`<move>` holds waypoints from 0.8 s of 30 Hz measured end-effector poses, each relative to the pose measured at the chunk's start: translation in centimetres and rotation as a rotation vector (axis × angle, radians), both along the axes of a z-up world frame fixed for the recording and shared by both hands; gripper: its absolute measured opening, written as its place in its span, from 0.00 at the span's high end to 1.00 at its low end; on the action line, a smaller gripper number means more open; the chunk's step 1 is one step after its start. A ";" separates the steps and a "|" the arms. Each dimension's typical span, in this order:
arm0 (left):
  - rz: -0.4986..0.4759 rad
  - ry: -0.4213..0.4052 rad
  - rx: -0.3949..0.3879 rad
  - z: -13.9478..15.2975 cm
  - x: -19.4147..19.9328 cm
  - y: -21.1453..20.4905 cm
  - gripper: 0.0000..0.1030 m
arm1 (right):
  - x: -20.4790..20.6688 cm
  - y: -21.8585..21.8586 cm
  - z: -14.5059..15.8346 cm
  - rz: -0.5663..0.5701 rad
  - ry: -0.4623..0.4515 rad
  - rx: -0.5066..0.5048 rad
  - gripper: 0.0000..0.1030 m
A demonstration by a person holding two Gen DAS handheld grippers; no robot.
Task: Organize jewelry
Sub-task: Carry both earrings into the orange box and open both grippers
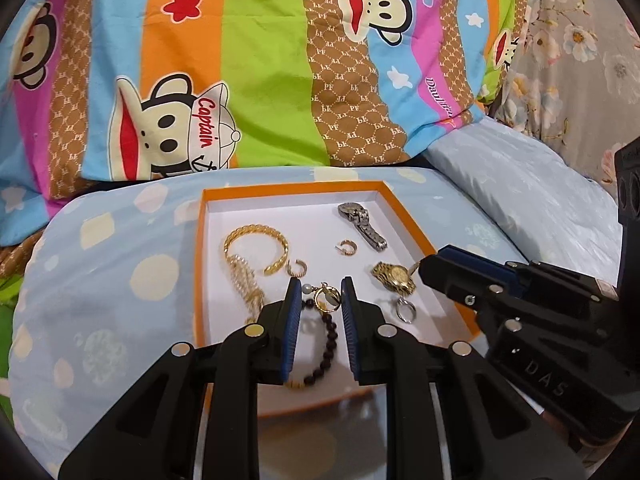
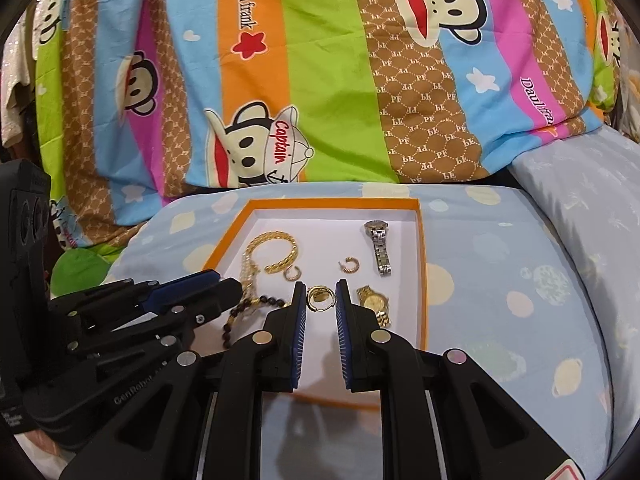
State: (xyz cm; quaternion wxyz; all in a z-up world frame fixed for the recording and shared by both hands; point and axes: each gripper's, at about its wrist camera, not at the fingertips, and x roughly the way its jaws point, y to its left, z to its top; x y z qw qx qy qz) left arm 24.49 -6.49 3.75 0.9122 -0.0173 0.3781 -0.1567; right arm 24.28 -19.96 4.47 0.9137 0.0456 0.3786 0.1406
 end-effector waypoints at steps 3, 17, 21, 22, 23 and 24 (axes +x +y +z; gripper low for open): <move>0.000 0.016 0.017 -1.2 1.7 -0.5 0.81 | 1.3 0.2 -1.1 0.001 0.020 -0.007 0.87; 0.004 0.052 0.003 -3.5 3.7 0.2 0.81 | 3.3 0.8 -4.2 0.020 0.067 -0.027 0.87; -0.006 0.045 0.011 -3.6 3.6 0.0 0.80 | 3.3 1.1 -4.3 0.027 0.059 -0.047 0.86; -0.007 0.044 0.012 -3.6 3.6 -0.1 0.80 | 3.3 1.1 -4.4 0.030 0.060 -0.047 0.86; -0.007 0.042 0.014 -3.7 3.6 -0.2 0.81 | 3.3 1.1 -4.4 0.029 0.059 -0.049 0.86; -0.008 0.039 0.014 -3.7 3.6 -0.2 0.81 | 3.3 1.1 -4.4 0.028 0.057 -0.050 0.86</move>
